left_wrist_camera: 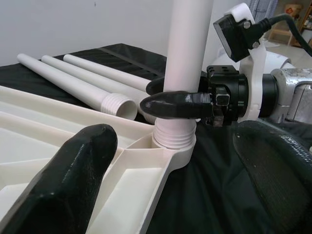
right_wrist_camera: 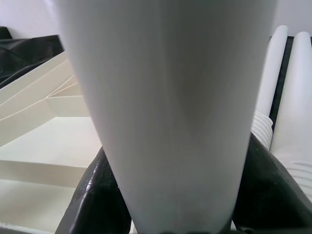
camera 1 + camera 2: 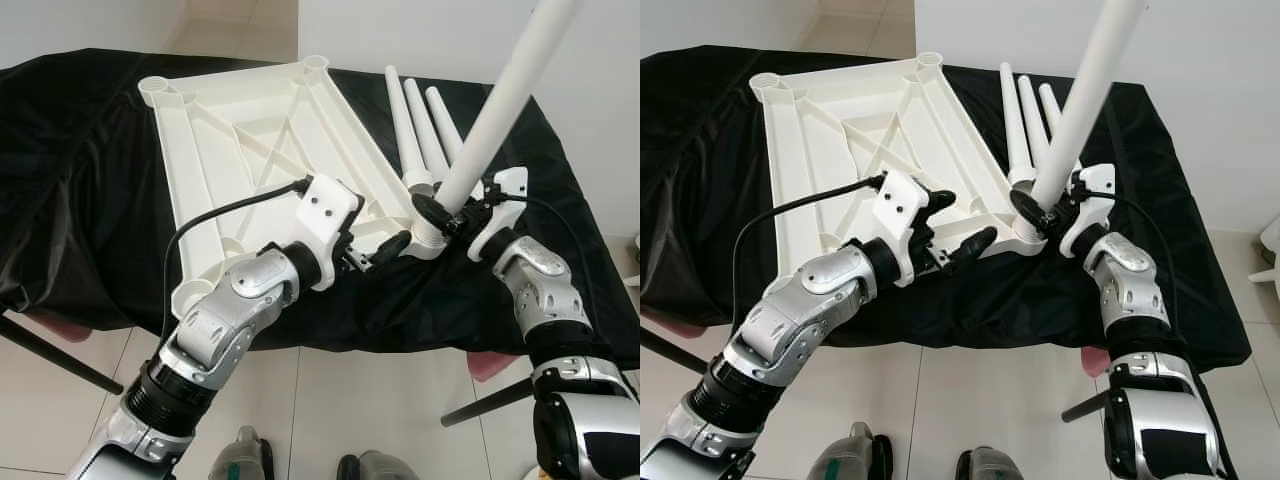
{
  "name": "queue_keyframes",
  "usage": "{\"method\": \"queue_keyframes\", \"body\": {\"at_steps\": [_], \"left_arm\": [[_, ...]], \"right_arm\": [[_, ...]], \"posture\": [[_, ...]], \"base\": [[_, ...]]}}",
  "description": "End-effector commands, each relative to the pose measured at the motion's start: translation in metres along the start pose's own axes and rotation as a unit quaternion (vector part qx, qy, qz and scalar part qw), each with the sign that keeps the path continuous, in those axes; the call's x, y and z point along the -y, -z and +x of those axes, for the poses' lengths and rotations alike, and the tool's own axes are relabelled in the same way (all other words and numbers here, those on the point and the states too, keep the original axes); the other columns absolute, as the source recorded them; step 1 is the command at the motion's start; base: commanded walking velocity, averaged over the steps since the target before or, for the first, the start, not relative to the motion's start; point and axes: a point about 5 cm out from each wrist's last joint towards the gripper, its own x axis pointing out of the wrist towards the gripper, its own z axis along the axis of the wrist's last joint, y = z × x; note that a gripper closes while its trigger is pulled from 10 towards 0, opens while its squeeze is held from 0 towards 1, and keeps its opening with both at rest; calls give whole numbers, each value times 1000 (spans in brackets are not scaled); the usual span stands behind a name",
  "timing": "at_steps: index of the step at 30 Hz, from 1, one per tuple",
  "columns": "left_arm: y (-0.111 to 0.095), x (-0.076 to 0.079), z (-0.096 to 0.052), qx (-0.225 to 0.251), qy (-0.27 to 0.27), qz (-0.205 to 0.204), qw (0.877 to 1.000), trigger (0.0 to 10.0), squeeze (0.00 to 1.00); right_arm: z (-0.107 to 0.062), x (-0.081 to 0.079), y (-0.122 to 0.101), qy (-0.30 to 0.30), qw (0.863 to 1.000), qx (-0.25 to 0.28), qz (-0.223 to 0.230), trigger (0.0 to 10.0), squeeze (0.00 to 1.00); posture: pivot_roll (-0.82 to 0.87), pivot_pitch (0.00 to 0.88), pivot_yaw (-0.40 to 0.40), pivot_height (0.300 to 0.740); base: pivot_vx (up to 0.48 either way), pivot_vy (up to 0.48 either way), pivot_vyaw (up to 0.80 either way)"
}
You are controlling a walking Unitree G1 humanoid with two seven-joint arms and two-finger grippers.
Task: Building children table
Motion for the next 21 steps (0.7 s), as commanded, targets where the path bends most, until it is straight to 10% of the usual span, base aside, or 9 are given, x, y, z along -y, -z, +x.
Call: {"method": "queue_keyframes", "body": {"at_steps": [1,9,10,12,13,21], "left_arm": [[2,8,-1,-6,73,7,997,10000,0],[4,8,-1,-11,70,7,997,10000,0],[5,8,-1,-14,70,8,997,10000,0],[5,9,-1,-15,71,8,997,10000,0],[5,10,-1,-17,73,9,997,10000,0],[5,9,-2,-21,79,13,997,10000,0]], "right_arm": [[-2,-3,4,5,1000,7,5,0,0],[-2,-1,5,53,998,11,-15,0,0],[-2,-4,7,74,997,8,-16,4667,0],[-1,-7,9,87,996,6,-15,4667,0],[1,-11,9,109,994,6,0,10000,0],[10,-21,5,217,975,13,46,10000,0]], "posture": [[-23,56,-13,740],[-24,64,-15,740],[-25,71,-10,740],[-24,74,-10,740],[-23,79,-7,740],[-20,88,0,740]], "base": [[0,0,0],[0,0,0],[0,0,0],[0,0,0],[0,0,0],[0,0,0]]}}
